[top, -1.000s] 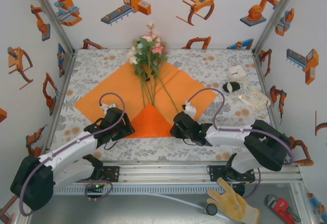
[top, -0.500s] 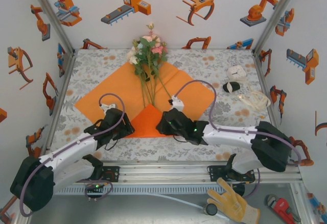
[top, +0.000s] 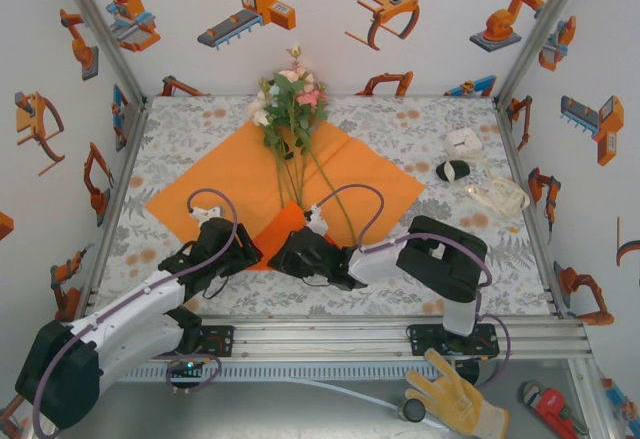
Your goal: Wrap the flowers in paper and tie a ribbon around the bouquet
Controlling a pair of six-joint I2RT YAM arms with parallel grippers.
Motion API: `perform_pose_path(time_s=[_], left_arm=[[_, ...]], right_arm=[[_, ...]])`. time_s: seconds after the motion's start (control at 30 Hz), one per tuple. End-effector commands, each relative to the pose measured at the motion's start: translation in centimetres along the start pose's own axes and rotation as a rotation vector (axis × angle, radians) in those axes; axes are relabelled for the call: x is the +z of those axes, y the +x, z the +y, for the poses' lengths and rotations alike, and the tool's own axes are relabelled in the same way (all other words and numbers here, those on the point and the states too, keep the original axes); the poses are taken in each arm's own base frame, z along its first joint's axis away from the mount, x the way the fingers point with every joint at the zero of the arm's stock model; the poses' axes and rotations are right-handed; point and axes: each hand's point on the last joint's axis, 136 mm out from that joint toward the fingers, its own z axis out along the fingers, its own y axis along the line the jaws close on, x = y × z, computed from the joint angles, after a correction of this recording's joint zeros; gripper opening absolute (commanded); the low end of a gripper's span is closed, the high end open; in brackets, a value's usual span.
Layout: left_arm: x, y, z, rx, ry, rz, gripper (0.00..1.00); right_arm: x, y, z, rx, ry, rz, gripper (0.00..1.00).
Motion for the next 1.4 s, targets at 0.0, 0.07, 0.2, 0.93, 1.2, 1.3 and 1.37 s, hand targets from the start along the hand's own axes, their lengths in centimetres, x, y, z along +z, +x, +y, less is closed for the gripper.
perform_pose_path(time_s=[0.0,0.07,0.2,0.93,1.2,1.3,1.37], left_arm=[[0.4,1.8,2.0,0.023,-0.065,0.062,0.6],[0.3,1.9,0.2,0.047,0.026,0.087,0.61],[-1.4,1.7,-3.1,0.062,0.176,0.124,0.6],[0.4,2.5,2.3,-0.145,-0.042,0.089,0.0],[0.8,3.1,5.3,-0.169,-0.12,0.05,0.03],[0.6,2.6,5.5,-0.157,-0.137,0.036,0.03],[0.6,2.5,5.8,-0.169,-0.158,0.036,0.03]], right_arm=[[-0.1,-0.1,-0.7,0.052,-0.002,-0.015,0.27],[-0.3,0.1,-1.8,0.066,0.023,-0.015,0.27],[-0.7,0.2,-3.3,0.074,0.056,-0.021,0.27],[-0.6,-0.3,-4.5,0.102,0.08,-0.024,0.27],[-1.4,-0.5,-6.3,0.129,0.118,-0.042,0.27],[-1.9,-0.7,-7.2,0.131,0.136,-0.051,0.27],[-2.4,-0.9,-7.6,0.129,0.146,-0.057,0.27]])
